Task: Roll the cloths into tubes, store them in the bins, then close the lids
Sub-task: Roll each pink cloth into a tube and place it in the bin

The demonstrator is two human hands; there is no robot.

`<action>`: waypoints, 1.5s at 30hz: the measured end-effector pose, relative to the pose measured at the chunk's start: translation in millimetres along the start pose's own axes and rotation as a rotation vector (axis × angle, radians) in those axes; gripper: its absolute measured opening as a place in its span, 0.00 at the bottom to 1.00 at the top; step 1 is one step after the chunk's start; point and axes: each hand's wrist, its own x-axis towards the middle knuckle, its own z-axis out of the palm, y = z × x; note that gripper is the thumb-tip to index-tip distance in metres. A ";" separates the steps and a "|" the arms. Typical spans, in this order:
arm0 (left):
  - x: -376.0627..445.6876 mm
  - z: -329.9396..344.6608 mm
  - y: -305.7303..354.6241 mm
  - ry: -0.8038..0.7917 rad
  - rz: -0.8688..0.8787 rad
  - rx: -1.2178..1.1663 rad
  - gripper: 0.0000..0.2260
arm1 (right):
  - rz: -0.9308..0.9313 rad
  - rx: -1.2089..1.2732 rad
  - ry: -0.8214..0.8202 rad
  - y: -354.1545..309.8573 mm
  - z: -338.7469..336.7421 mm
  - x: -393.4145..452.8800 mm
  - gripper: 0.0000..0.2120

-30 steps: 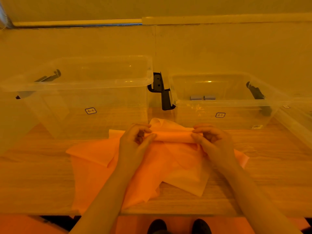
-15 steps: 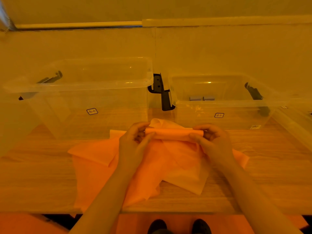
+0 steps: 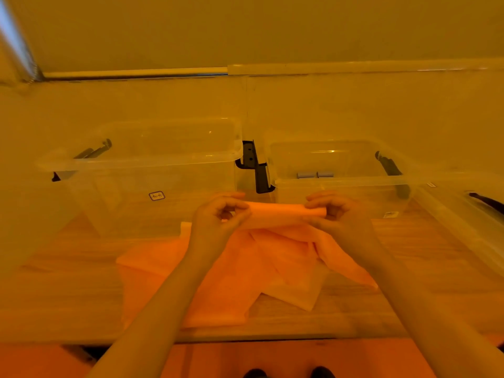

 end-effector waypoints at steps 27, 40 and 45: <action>-29.5 -0.8 33.5 -0.134 -0.085 -0.015 0.14 | 0.180 0.145 0.003 -24.3 -10.4 -44.6 0.08; -29.5 0.2 32.3 -0.085 -0.078 -0.022 0.11 | 0.143 0.130 0.041 -28.4 -6.0 -38.7 0.05; -31.4 -2.2 28.8 -0.092 -0.115 -0.069 0.14 | 0.191 0.094 0.022 -27.0 -4.5 -39.6 0.09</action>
